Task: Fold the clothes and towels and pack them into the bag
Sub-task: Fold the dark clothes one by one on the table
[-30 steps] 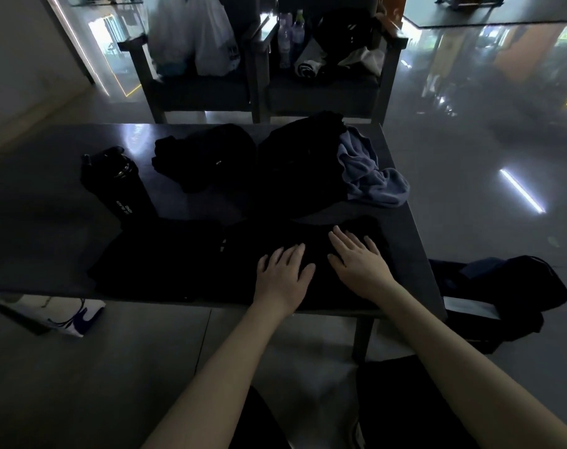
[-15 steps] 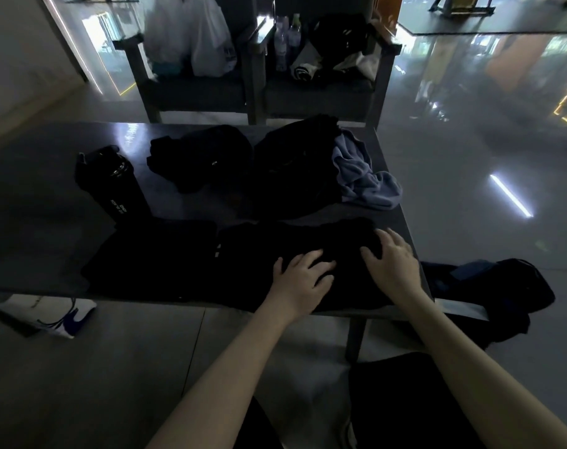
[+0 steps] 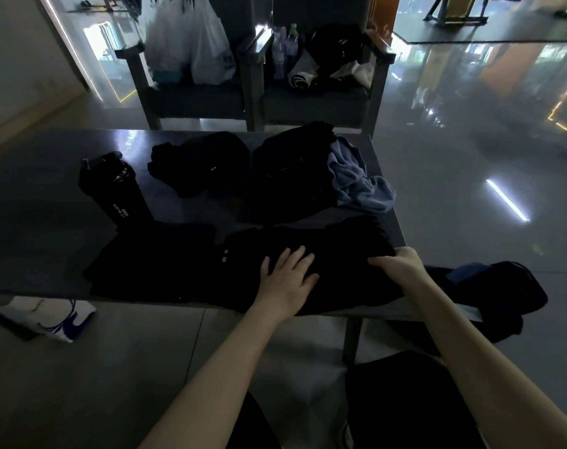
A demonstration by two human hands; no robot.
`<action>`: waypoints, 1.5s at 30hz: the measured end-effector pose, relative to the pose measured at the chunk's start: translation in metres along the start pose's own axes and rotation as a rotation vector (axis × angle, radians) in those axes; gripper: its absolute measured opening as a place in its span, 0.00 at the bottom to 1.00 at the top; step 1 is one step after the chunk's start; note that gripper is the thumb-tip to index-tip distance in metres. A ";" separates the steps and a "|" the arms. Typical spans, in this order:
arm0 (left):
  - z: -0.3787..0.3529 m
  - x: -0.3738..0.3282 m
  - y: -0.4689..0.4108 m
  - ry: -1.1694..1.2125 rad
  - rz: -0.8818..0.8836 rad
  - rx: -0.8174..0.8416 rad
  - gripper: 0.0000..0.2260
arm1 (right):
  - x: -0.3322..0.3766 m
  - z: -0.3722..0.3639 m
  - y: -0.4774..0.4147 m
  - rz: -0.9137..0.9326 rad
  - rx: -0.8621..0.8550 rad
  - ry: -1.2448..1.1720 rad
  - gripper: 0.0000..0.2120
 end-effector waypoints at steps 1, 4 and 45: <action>0.003 0.007 0.002 -0.034 0.036 -0.012 0.23 | 0.002 0.006 0.000 0.017 -0.015 0.022 0.10; 0.007 0.024 0.007 -0.138 0.114 0.016 0.24 | 0.012 0.023 0.003 0.064 -0.048 0.116 0.09; -0.010 0.051 0.017 -0.072 0.312 -0.178 0.25 | 0.017 -0.084 0.076 0.771 -0.146 0.578 0.21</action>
Point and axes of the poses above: each hand's wrist, its own y-axis away from the middle knuckle, its own z-axis out of the back of the hand, x = y × z, the point moved 4 cm from there along -y, towards the middle knuckle, and after that the axes turned 2 degrees about -y, right-handed, at the moved point
